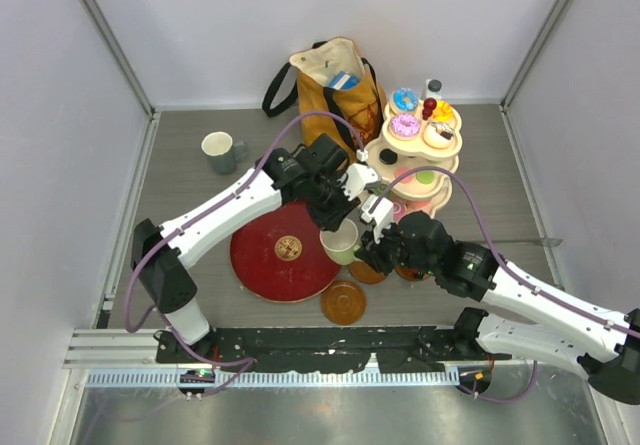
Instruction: Serve the afternoon tea
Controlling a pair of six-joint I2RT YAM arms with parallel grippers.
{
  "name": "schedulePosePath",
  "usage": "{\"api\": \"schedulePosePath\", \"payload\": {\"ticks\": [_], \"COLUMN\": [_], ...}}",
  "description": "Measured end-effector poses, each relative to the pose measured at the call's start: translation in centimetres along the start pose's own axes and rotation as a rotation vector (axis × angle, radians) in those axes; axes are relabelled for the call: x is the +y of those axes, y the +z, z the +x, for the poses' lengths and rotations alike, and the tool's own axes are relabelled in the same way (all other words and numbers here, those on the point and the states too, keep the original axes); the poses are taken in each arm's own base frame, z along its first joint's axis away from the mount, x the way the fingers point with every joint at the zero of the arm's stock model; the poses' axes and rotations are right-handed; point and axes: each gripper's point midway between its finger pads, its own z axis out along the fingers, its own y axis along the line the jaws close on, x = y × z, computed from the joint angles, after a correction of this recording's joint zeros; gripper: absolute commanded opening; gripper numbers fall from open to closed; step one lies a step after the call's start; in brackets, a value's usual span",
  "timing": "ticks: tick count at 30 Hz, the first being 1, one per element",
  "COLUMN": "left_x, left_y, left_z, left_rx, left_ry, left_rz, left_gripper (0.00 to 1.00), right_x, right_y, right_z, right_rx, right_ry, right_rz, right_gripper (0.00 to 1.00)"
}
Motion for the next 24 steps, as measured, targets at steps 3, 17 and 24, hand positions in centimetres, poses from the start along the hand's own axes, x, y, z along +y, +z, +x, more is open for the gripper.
{"api": "schedulePosePath", "payload": {"ticks": [3,17,24], "left_x": [-0.3,1.7,4.9], "left_y": [-0.1,-1.9,-8.6], "left_z": [-0.9,-3.1,-2.8], "left_rx": [-0.036,-0.131,-0.298], "left_ry": [-0.013,-0.12,-0.392], "left_rz": [-0.002,-0.177,-0.439], "left_gripper": [0.63,1.0,1.0], "right_x": [-1.0,-4.8,-6.0], "right_y": [-0.3,-1.5,0.0], "right_z": [0.3,3.9,4.5], "right_rx": [0.005,0.048,0.016], "right_ry": [0.046,0.22,0.253], "right_rz": [0.074,0.335,0.401], "right_gripper": [0.06,0.06,0.06]}}
